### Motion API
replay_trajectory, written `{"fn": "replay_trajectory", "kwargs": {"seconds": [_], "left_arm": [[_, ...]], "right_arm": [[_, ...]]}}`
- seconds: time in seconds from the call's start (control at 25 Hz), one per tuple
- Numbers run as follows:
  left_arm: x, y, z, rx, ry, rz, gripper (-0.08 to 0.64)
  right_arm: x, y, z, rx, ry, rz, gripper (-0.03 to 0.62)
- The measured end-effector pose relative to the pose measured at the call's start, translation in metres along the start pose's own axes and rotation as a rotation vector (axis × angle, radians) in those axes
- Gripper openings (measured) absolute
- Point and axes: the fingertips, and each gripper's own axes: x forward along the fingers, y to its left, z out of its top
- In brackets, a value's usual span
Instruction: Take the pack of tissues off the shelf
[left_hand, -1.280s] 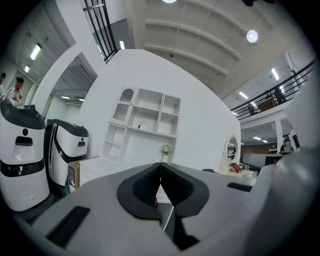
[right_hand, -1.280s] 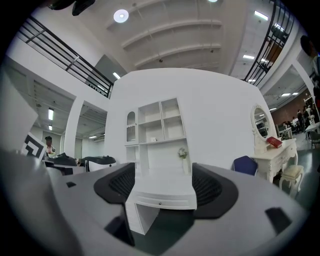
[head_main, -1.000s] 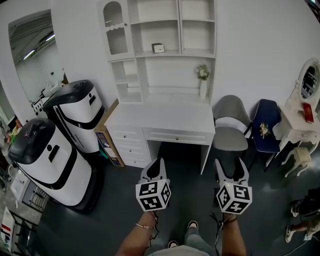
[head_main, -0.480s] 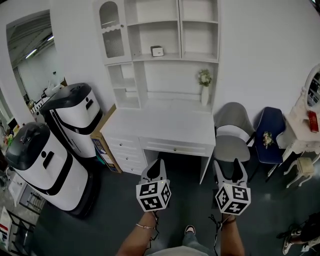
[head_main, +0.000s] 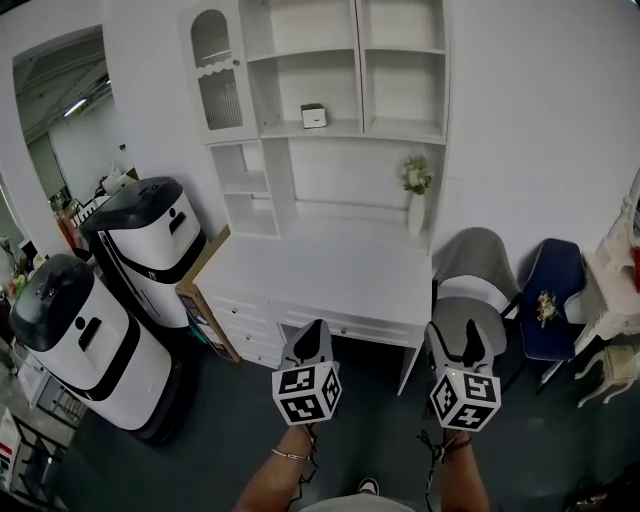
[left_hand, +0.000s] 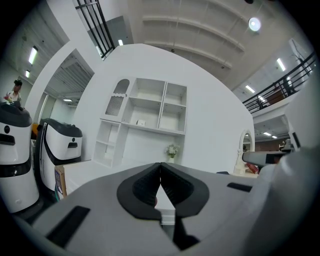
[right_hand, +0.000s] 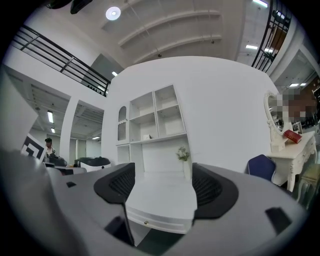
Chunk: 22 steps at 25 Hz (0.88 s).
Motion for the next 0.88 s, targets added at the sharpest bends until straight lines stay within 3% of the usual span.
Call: {"fn": "replay_trajectory", "kwargs": {"seconds": [0.4, 0.88], "left_arm": [[0.074, -0.008, 0.000, 0.004, -0.010, 0.049, 0.018], [0.143, 0.020, -0.020, -0.011, 0.025, 0.093, 0.018]], "right_arm": [[0.076, -0.040, -0.002, 0.008, 0.016, 0.052, 0.352], [0.153, -0.052, -0.037, 0.035, 0.078, 0.076, 0.359]]}}
